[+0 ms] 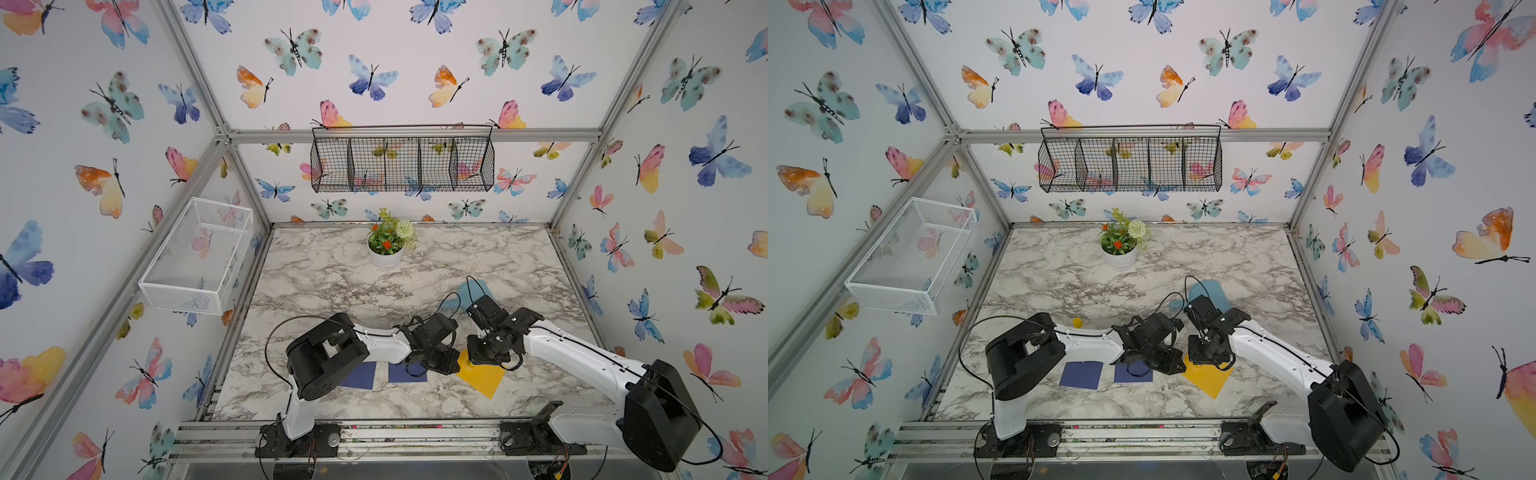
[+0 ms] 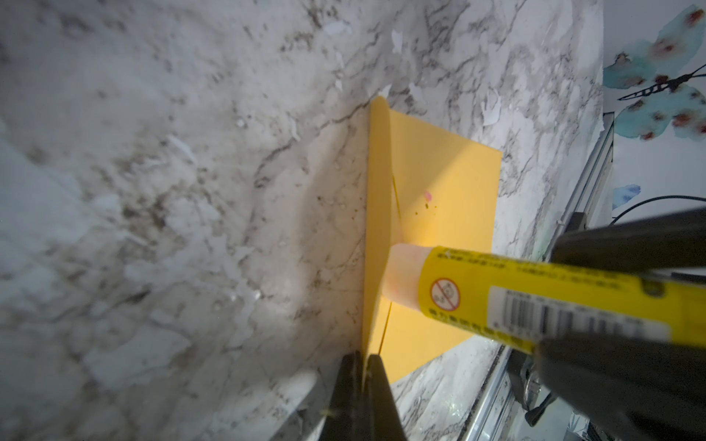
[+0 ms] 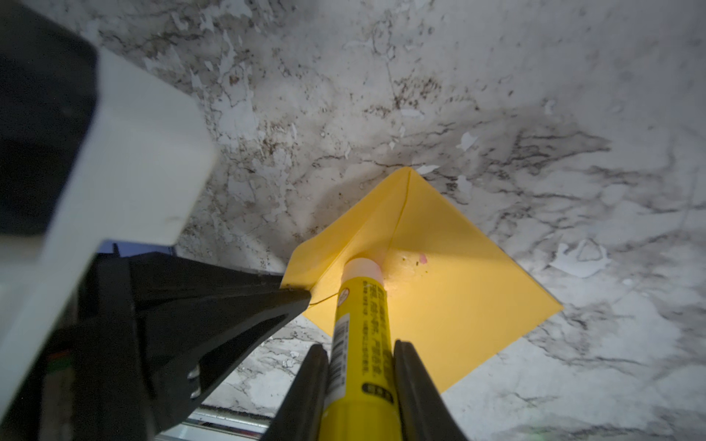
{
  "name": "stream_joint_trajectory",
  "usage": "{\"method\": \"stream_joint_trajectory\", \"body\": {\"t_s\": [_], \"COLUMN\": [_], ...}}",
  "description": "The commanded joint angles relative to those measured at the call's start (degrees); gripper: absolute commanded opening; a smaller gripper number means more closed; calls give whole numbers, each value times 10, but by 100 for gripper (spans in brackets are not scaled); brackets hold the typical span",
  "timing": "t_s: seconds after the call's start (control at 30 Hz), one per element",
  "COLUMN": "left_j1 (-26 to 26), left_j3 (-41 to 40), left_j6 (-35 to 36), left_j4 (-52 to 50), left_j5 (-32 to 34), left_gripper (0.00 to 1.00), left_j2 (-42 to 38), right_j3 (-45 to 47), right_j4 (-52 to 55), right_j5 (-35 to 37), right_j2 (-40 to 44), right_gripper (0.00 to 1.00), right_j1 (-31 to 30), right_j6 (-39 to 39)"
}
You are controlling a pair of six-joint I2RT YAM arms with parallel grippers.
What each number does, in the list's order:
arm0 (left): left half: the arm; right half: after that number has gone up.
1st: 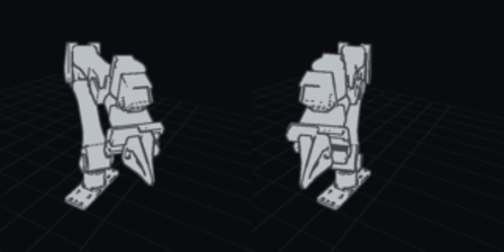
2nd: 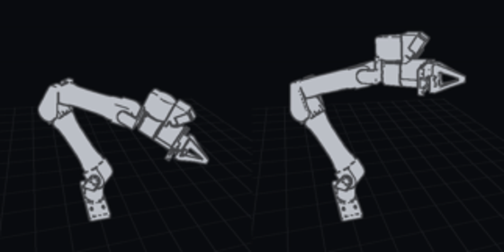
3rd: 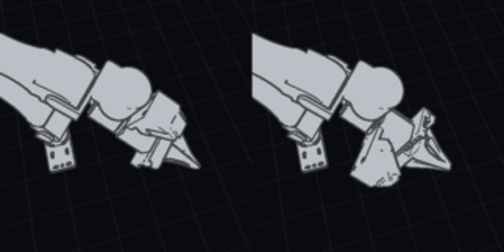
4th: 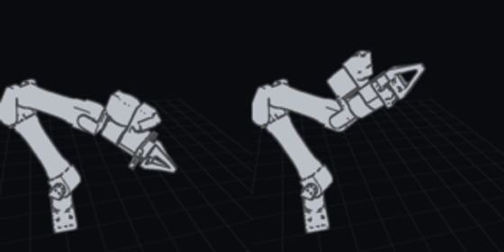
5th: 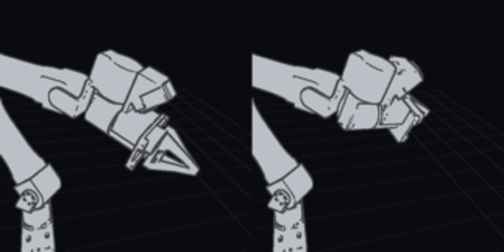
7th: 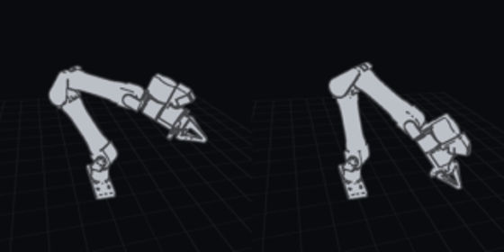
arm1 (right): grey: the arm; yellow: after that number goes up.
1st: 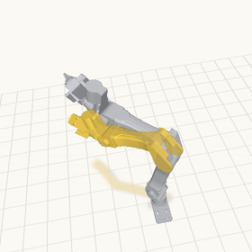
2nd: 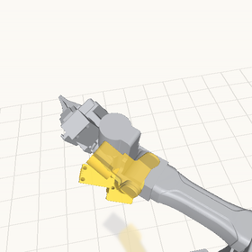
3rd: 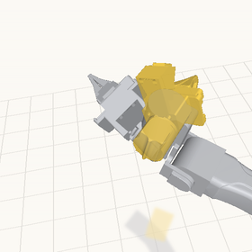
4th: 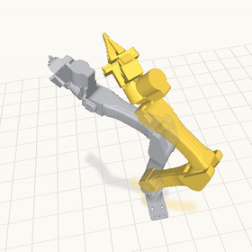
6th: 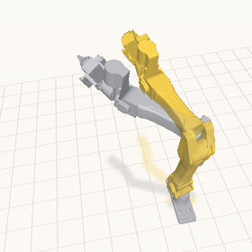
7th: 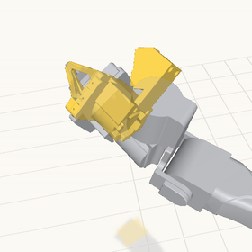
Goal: Seal the envelope with a glue stick
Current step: Apply the envelope at the center of the board.
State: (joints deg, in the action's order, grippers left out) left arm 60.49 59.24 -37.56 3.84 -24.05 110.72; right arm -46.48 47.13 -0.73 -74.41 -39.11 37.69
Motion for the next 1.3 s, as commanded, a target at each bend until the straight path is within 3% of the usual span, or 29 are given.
{"method": "stream_joint_trajectory", "body": {"t_s": [0.0, 0.2, 0.37, 0.63, 1.07, 1.27], "left_j1": [1, 1, 1, 1, 1, 1], "left_j3": [-8, -4, -4, -4, -7, -7], "left_j6": [3, 4, 4, 4, 3, 3], "left_j4": [-37, -39, -41, -42, -40, -39], "left_j5": [13, 12, 13, 14, 16, 15], "left_gripper": [0, 0, 0, 0, 0, 0], "left_j2": [-11, -9, -9, -9, -11, -11], "right_j3": [3, 9, 21, 3, 11, 22], "right_j4": [79, 48, 11, 75, 73, 44], "right_j5": [91, 39, -46, 85, 92, 20], "right_j2": [-21, -30, -31, -20, -23, -38], "right_gripper": [2, 2, 2, 2, 2, 2], "right_j1": [-3, -3, -3, -3, -3, -3], "right_j6": [16, 4, -22, 9, 18, -13]}}
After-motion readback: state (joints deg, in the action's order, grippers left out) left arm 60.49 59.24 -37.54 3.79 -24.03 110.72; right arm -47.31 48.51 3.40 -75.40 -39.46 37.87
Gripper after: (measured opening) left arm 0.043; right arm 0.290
